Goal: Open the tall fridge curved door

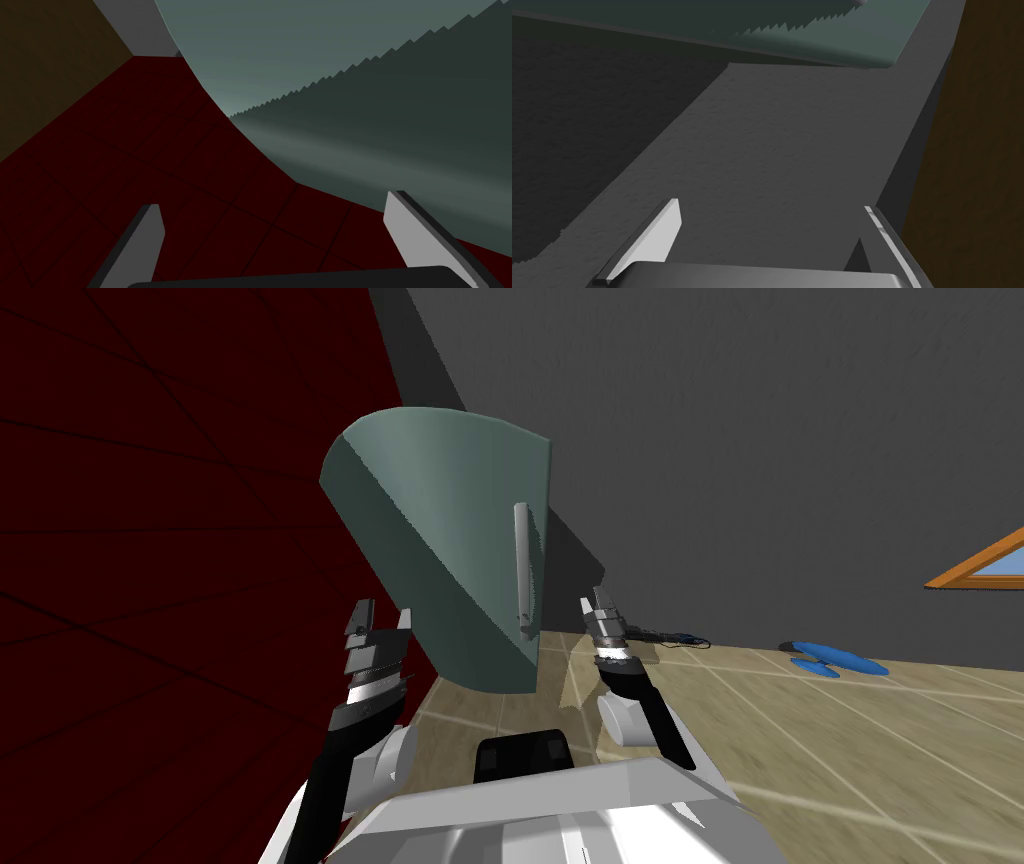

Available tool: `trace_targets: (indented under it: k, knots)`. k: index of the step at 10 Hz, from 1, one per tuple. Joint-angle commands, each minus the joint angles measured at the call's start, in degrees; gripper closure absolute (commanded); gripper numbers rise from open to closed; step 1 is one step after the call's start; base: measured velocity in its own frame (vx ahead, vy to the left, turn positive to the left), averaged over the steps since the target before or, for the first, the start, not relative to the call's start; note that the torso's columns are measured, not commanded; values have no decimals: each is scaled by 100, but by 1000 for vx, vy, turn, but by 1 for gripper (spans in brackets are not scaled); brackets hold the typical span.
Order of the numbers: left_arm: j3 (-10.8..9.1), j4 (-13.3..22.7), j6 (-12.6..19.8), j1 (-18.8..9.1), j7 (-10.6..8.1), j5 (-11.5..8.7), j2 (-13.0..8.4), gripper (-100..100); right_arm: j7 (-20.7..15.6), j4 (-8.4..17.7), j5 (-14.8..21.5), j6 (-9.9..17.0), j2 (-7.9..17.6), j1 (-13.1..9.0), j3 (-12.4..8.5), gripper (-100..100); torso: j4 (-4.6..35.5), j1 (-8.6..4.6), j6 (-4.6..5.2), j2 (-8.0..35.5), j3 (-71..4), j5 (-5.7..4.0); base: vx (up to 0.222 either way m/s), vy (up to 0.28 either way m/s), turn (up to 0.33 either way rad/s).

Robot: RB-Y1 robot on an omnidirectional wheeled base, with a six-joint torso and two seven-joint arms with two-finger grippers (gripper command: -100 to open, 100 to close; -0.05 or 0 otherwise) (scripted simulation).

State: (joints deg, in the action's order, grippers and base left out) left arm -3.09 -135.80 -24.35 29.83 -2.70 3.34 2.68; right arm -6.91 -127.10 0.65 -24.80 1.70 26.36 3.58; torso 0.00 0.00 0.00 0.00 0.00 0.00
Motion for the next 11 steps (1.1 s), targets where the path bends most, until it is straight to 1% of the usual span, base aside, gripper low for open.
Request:
trace_targets:
  k: [1, 3, 9, 10, 11]
  knots:
    - [0, 0, 0, 0, 0, 0, 0, 0, 0, 0, 0, 0, 0, 0, 0, 0, 235, 0, 0, 232, -467, 0, 0, 0, 0]
    - [0, -1, 0, 0, 0, 0, 0, 0, 0, -1, 0, 0, 0, 0, 0, 0, 1006, 0, 0, 1003, -2014, 0, 0, 0, 0]
    - [0, -2, -1, 0, 0, 0, 0, 0, 0, -2, 0, -1, 0, 0, 0, 0, 3537, 0, 0, 3539, -7073, 0, 0, 0, 0]
    - [-28, 99, -32, -35, 17, 1, -271, -100, 0, -2, 0, -1, 0, 0, 0, 0, 3960, 0, 0, 3962, -7919, 0, 10, -28, 14]
    - [-55, 200, -64, -69, 34, 2, -432, -100, 0, 0, 0, 0, 0, 0, 0, 0, 4149, -7, 0, 4154, -8314, -1, 0, -66, 27]
